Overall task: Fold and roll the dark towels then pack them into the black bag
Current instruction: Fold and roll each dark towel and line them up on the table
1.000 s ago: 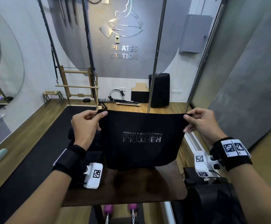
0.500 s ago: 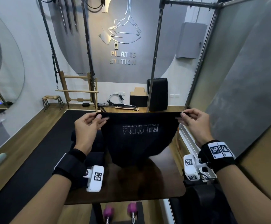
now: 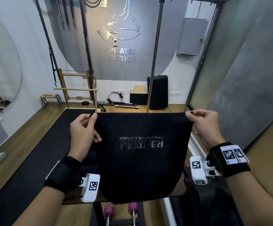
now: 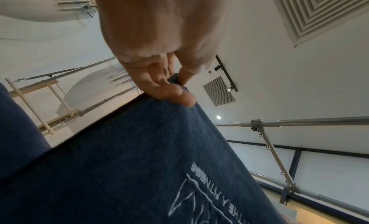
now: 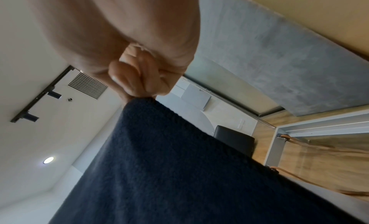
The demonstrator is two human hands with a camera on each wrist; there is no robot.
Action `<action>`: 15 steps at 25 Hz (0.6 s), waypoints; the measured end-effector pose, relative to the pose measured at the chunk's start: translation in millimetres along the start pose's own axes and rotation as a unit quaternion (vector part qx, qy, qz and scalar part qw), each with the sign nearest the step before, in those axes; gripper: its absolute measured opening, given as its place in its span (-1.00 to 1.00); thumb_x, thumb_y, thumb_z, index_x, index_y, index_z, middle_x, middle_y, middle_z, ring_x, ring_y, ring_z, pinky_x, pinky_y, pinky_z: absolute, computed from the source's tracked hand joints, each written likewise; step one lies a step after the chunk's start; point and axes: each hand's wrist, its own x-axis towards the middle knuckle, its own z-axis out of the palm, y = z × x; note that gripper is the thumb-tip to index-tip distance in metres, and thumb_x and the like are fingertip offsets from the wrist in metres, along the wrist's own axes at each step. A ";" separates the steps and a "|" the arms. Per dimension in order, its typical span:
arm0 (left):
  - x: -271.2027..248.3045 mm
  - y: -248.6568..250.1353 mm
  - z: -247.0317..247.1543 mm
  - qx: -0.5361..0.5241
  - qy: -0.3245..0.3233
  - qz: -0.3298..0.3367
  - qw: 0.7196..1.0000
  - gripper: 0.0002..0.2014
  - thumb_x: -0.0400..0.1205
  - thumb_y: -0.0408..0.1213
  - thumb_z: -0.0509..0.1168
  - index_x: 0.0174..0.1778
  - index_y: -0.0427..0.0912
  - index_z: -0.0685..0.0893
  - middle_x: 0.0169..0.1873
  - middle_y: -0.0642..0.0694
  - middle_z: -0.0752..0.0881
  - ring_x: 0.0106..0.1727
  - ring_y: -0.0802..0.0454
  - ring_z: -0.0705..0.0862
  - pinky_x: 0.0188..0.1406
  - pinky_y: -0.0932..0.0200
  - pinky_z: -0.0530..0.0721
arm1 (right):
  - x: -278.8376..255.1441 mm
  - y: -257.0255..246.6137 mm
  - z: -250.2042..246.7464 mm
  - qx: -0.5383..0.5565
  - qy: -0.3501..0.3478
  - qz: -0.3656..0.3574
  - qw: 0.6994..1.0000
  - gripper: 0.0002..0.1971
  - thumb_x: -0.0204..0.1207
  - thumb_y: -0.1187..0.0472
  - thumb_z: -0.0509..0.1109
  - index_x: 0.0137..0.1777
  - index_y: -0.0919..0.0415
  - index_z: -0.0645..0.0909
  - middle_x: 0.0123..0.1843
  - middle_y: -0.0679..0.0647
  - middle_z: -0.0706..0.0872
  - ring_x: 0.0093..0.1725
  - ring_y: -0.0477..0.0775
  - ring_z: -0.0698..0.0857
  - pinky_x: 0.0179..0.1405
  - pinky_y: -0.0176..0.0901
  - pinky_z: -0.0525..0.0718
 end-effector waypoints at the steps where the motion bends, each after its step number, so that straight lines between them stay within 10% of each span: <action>1: 1.0 -0.8 2.6 -0.007 -0.012 -0.012 1.000 -0.75 0.81 -0.04 0.37 0.12 -0.19 0.69 -0.29 -0.21 0.80 -0.48 -0.20 0.82 -0.70 0.12 0.65 | 0.5 2.6 2.5 -0.009 -0.003 -0.001 1.000 -0.78 0.63 0.30 0.55 -0.06 0.50 0.69 -0.43 0.32 0.59 -0.73 0.02 0.45 -0.76 -0.27 0.39; 6: 9.3 -9.2 16.2 -0.052 -0.056 -0.034 0.997 -0.84 0.86 -0.23 0.27 0.14 -0.26 0.65 0.14 -0.26 0.72 0.15 -0.14 0.88 -0.16 -0.10 0.93 | 10.5 18.0 12.4 0.025 -0.018 0.004 1.000 -0.90 0.67 0.43 0.46 -0.04 0.51 0.72 -0.16 0.38 0.81 -0.21 0.25 0.90 -0.13 -0.13 0.89; 10: 22.6 -16.1 19.2 -0.045 -0.027 0.018 0.998 -0.86 0.83 -0.27 0.34 0.14 -0.25 0.74 -0.02 0.03 0.84 0.17 -0.03 0.86 0.15 0.08 0.87 | 20.2 19.0 15.3 0.049 -0.016 -0.040 0.998 -0.90 0.65 0.43 0.48 -0.11 0.35 0.76 -0.11 0.31 0.86 -0.10 0.21 0.92 -0.05 -0.18 0.86; 15: 2.5 -52.4 13.1 -0.018 -0.013 -0.026 0.999 -0.77 0.83 -0.15 0.34 -0.01 -0.16 0.83 -0.06 -0.15 0.89 0.07 -0.12 0.90 0.12 0.04 0.87 | -2.0 57.2 5.9 0.062 -0.037 -0.038 0.997 -0.86 0.61 0.31 0.54 -0.17 0.23 0.87 -0.14 0.22 0.89 -0.07 0.15 0.91 -0.05 -0.21 0.84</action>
